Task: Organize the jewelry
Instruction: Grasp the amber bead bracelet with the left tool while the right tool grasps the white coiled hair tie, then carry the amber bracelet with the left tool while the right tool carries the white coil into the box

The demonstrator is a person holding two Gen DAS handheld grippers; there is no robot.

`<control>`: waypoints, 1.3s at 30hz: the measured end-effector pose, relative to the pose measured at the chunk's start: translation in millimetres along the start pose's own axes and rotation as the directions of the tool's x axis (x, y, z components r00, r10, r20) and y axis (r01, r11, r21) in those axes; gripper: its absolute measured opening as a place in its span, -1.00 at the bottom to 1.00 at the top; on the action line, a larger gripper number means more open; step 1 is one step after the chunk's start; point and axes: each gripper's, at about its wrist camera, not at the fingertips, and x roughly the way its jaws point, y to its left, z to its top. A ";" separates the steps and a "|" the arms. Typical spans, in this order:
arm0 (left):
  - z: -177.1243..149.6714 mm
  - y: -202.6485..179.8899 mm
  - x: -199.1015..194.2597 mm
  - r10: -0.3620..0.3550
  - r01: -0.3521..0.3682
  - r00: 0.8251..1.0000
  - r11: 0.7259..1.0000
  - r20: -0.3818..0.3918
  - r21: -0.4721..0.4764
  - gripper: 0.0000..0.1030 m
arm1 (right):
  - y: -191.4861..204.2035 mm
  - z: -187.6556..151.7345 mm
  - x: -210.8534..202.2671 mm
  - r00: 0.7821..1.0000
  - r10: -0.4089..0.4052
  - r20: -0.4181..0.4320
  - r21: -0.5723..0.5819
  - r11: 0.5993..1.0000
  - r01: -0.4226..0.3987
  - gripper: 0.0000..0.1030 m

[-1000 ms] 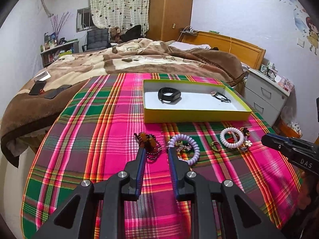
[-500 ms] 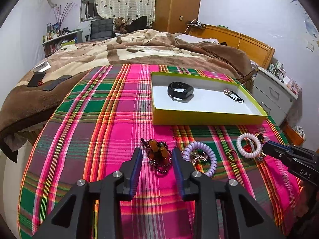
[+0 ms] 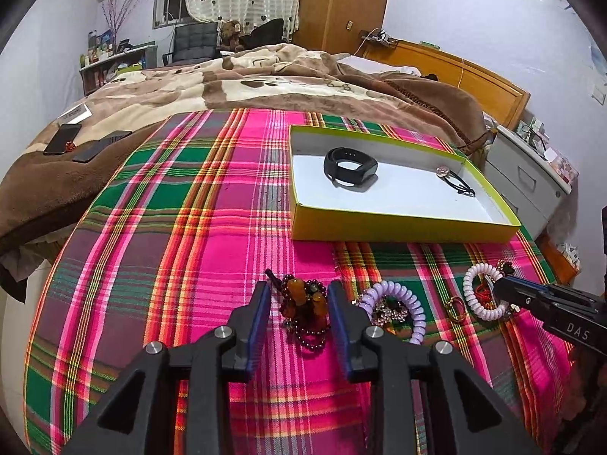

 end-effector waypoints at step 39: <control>-7.3 -13.9 -61.2 -0.040 0.036 0.995 0.998 0.096 0.043 -0.73 | 13.4 -5.1 -57.6 0.989 0.013 0.147 -0.044 0.999 -0.006 -0.82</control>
